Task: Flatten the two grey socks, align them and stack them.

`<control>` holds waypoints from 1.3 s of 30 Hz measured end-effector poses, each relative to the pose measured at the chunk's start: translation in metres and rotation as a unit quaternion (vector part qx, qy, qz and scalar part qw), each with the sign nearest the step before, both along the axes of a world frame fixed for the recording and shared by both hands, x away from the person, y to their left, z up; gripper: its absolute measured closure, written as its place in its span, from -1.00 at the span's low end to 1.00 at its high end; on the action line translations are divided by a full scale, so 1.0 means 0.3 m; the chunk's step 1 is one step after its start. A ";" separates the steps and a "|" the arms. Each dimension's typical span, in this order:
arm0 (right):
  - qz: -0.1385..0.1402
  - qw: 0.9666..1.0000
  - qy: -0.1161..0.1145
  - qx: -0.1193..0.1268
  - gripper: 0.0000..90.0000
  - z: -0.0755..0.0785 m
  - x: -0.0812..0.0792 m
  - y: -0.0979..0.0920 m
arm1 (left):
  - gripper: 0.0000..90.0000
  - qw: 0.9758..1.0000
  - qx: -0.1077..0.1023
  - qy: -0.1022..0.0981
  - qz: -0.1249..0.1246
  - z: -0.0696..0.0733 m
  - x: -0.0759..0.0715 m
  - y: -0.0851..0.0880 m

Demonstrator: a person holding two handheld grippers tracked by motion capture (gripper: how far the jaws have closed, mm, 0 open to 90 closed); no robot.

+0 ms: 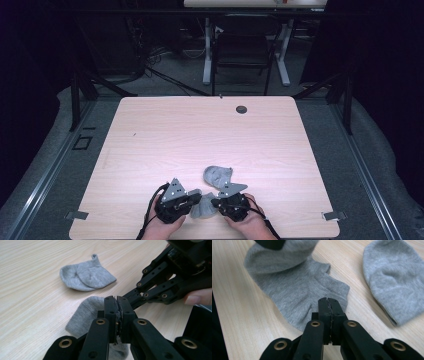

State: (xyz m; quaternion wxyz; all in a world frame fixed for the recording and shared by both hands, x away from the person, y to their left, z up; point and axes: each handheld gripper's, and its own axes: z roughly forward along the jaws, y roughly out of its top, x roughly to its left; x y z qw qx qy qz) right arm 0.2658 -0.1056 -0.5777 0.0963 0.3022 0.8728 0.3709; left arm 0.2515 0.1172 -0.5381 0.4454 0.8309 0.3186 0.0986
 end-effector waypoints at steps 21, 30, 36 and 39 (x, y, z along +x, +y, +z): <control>-0.051 0.998 0.028 -0.018 1.00 0.020 -0.016 -0.085 | 0.93 0.998 0.033 0.034 0.034 -0.030 0.005 0.105; -0.023 0.999 0.003 0.021 0.94 0.048 -0.022 -0.058 | 0.78 0.998 0.016 0.022 0.060 -0.008 -0.001 0.145; 0.008 1.000 0.001 0.020 0.88 0.028 -0.026 -0.002 | 0.76 0.999 0.018 0.016 0.046 -0.015 0.008 0.151; 0.011 1.000 0.004 0.013 0.86 0.015 -0.023 0.007 | 0.75 0.998 0.032 0.016 0.045 -0.038 0.013 0.145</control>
